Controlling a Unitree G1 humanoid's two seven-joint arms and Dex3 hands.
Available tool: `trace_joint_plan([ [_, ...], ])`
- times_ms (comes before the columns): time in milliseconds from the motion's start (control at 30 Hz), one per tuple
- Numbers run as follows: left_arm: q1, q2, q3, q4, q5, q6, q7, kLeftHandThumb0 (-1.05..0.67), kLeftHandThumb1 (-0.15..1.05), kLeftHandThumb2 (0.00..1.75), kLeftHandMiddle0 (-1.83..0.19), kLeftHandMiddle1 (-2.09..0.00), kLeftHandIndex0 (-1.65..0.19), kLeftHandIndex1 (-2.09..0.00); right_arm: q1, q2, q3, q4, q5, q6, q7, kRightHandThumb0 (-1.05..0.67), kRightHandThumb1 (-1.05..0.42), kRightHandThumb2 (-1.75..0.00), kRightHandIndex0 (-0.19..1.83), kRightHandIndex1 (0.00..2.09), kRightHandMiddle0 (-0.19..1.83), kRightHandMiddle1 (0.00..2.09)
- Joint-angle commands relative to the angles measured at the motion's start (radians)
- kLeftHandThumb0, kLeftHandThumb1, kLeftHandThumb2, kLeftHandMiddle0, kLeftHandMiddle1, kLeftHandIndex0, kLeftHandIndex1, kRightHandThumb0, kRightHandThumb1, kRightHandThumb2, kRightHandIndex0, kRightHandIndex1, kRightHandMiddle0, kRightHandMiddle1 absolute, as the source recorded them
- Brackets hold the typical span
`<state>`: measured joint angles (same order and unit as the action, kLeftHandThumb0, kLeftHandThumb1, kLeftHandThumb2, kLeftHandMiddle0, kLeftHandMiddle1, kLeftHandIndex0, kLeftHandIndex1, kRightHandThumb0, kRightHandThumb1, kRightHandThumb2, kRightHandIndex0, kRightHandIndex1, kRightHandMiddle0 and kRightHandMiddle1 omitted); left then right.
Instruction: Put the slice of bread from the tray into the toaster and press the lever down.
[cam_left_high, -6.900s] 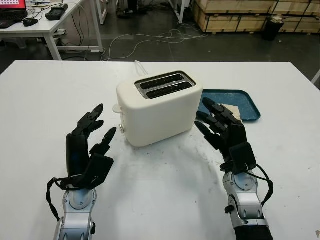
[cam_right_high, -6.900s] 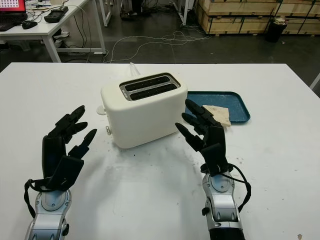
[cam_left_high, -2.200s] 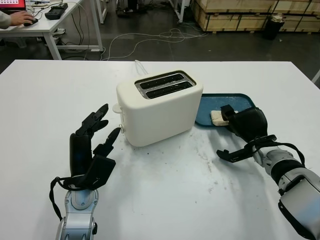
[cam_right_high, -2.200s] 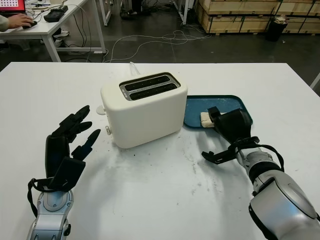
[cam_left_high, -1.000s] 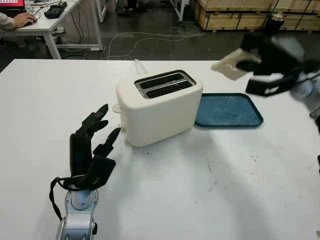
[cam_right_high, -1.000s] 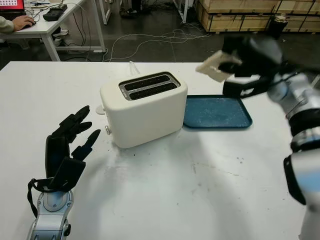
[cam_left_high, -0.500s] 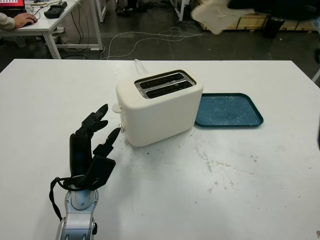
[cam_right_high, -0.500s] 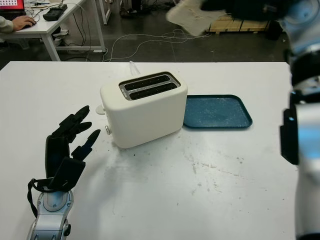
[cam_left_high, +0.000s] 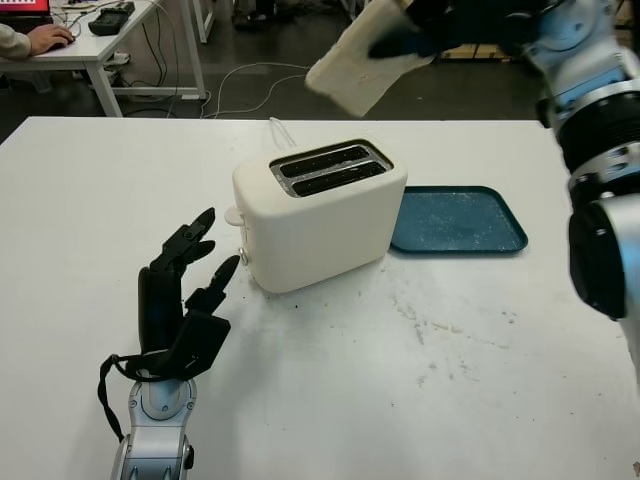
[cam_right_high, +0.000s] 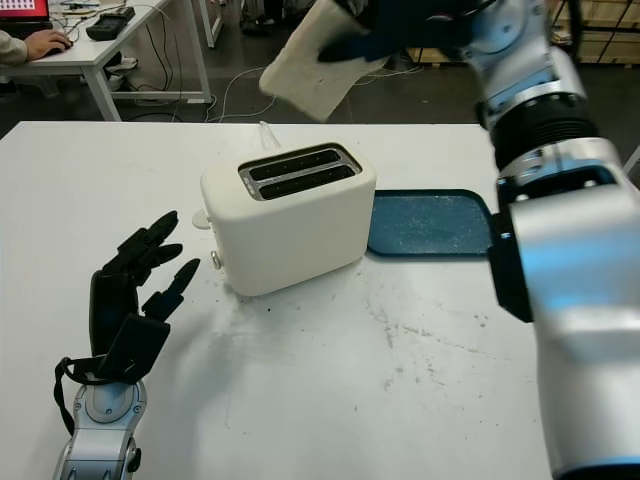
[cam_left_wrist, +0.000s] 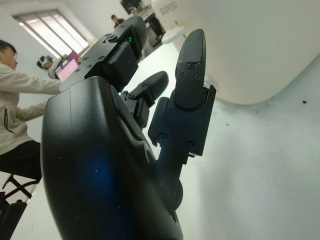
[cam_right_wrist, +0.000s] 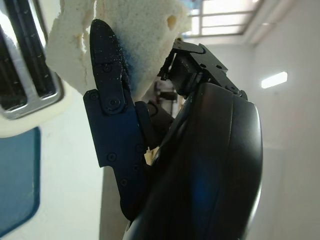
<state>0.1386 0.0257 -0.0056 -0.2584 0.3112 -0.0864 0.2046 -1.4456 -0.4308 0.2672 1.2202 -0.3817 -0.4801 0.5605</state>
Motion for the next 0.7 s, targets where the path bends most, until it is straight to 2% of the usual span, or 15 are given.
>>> trace_joint_plan([
  [0, 0.0, 0.003, 0.004, 0.004, -0.001, -0.01, 0.004, -0.4, 0.92, 0.21, -0.37, -0.8, -0.58, 0.0, 0.0, 0.007, 0.022, 0.008, -0.027, 0.011, -0.014, -0.52, -0.92, -0.31, 1.09, 1.75, 0.91, 1.75],
  [233, 0.0, 0.003, 0.001, 0.002, -0.002, -0.008, 0.0, -0.4, 0.92, 0.21, -0.37, -0.79, -0.58, 0.0, 0.032, 0.031, 0.05, 0.015, -0.049, 0.047, 0.006, -0.52, -0.92, -0.28, 1.13, 1.75, 0.94, 1.75],
  [667, -0.001, 0.003, -0.002, 0.008, -0.004, -0.016, 0.0, -0.38, 0.92, 0.22, -0.37, -0.79, -0.58, 0.0, 0.063, 0.04, 0.084, 0.023, -0.077, 0.024, 0.018, -0.53, -0.92, -0.28, 1.13, 1.75, 0.93, 1.75],
])
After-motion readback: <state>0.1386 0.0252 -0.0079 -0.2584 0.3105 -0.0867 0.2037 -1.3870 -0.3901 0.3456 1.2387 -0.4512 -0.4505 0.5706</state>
